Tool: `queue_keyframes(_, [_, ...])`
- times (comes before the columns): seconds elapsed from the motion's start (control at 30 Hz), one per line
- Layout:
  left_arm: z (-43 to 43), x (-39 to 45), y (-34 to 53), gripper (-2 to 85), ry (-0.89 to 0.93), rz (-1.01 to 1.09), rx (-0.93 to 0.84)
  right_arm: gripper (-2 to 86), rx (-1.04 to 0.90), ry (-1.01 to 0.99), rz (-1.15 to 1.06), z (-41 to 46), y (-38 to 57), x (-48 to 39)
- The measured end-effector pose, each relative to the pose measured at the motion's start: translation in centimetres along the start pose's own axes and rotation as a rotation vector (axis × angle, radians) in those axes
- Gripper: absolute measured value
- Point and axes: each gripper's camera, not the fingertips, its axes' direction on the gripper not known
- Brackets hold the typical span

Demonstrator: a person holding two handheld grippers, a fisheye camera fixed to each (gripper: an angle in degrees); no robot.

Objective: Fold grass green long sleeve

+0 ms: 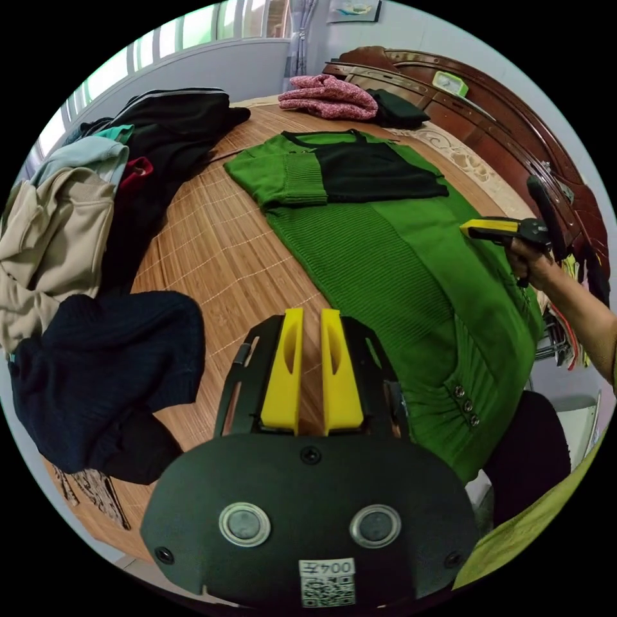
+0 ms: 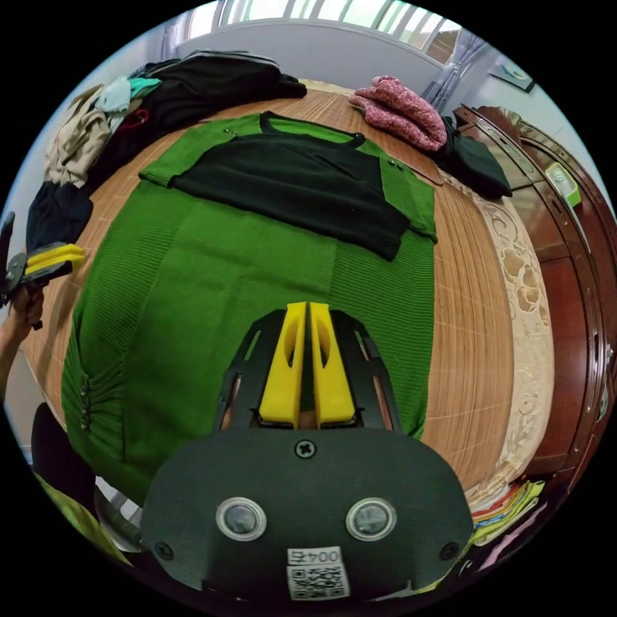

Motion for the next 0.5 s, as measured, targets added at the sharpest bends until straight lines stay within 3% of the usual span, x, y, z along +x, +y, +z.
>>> queue_keyframes(0.33, [1.4, 2.6, 9.0, 2.7, -0.029, -0.047, 0.058, 0.7, 0.121, -0.323, 0.044, -10.6, 8.0, 6.6])
queue_keyframes(0.5, [-1.5, 5.7, 15.7, 4.1, -0.018, -0.073, 0.123, 5.5, 0.155, -0.434, 0.087, -17.5, 16.6, 9.9])
